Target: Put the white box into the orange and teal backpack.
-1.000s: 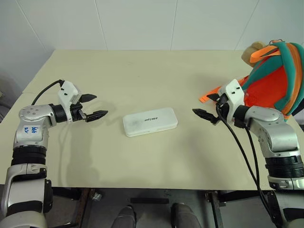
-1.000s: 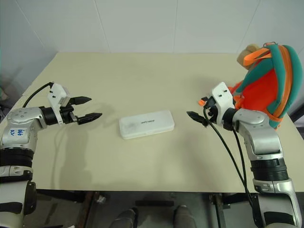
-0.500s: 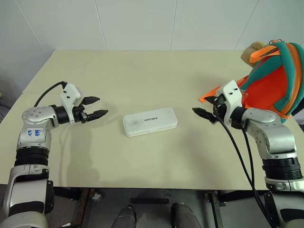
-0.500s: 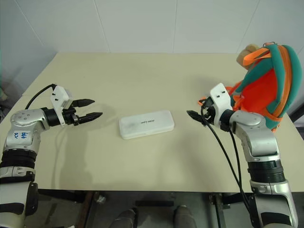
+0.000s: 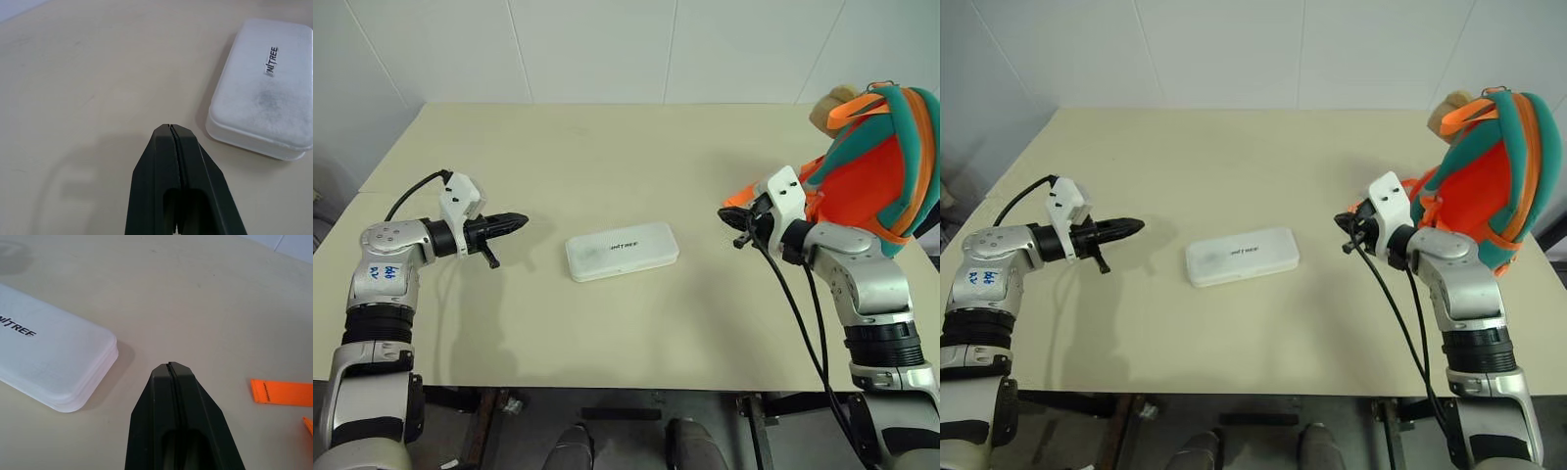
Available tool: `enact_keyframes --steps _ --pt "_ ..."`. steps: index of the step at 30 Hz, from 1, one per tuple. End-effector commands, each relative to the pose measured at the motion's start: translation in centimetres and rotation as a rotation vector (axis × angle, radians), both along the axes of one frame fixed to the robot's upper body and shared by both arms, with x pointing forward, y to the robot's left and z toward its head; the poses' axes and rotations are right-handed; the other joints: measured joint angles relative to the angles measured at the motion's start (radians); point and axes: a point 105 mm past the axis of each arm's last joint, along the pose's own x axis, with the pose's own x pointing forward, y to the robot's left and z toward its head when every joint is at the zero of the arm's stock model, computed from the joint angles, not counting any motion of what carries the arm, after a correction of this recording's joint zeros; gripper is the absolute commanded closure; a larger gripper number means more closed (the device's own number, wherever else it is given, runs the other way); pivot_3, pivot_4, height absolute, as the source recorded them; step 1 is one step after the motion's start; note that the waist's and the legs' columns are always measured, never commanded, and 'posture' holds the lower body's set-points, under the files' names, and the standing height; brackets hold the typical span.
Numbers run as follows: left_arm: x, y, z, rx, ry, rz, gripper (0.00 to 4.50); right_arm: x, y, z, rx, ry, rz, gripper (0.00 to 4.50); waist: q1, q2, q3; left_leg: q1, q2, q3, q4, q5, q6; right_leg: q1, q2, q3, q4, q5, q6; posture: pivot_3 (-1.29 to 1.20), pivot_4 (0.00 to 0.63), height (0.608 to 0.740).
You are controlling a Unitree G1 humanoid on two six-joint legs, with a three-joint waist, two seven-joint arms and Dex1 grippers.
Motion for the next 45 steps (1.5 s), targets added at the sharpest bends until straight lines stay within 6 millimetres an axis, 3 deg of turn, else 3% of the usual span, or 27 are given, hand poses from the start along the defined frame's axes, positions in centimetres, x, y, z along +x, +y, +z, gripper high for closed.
enact_keyframes --steps 1,9,15,20,27,33,38,45 --pt "-0.2 0.3 0.3 -0.012 0.018 0.031 4.49 0.2 0.5 0.3 -0.029 -0.033 0.011 4.5 0.0 0.0 0.0 0.0 0.0 0.0 0.0 0.0 0.0 0.0 0.0 0.0 0.0 0.0 0.0 0.0 0.15 0.74" --pt "-1.2 -1.4 -3.2 -0.104 0.192 0.038 4.49 1.9 1.7 -2.8 -0.076 0.049 -0.024 4.5 0.0 0.0 0.0 0.0 0.0 0.0 0.0 0.0 0.0 0.0 0.0 0.0 0.001 0.0 0.0 0.0 0.15 0.74" --pt "-1.6 -3.5 -4.9 -0.236 0.281 0.018 4.49 2.9 3.6 -3.8 -0.091 0.065 -0.017 4.5 -0.001 0.0 0.0 0.001 0.0 0.0 0.0 0.0 0.0 0.0 0.0 0.001 0.001 0.0 0.0 0.0 0.15 0.74" --pt "-1.6 -4.2 -4.7 -0.366 0.266 -0.006 4.49 3.1 4.6 -3.8 -0.074 0.06 -0.001 4.5 -0.001 0.0 0.0 0.001 0.0 0.0 0.0 0.0 -0.001 0.0 0.0 0.001 0.0 0.0 0.0 0.0 0.15 0.74" --pt "-1.1 -3.6 -6.4 -0.454 0.288 0.039 4.49 3.0 5.6 -4.0 -0.055 0.063 0.025 4.5 -0.001 0.0 0.0 0.001 0.0 0.0 0.0 0.001 -0.001 0.0 0.001 0.001 0.001 0.001 -0.001 0.0 0.15 0.74" --pt "-1.0 -3.7 -7.9 -0.449 0.326 0.046 4.49 2.9 6.7 -3.9 -0.048 0.066 0.051 4.5 -0.001 0.0 0.0 0.001 0.0 0.0 0.0 0.001 -0.001 0.0 0.001 0.001 0.0 0.001 -0.001 0.0 0.15 0.74" --pt "-0.1 -4.1 -7.9 -0.464 0.319 0.058 4.49 2.6 7.6 -3.7 -0.038 0.064 0.08 4.5 0.002 0.0 0.0 0.003 0.0 0.0 0.0 0.001 -0.002 0.001 0.001 0.001 0.001 0.001 -0.001 0.0 0.15 0.74" --pt "0.0 -5.5 -8.1 -0.46 0.322 0.004 4.49 2.4 7.5 -3.7 -0.049 0.067 0.085 4.5 0.004 0.0 0.0 0.004 0.0 0.0 0.0 0.002 -0.002 0.002 0.001 0.001 0.001 0.002 -0.002 0.0 0.15 0.74"
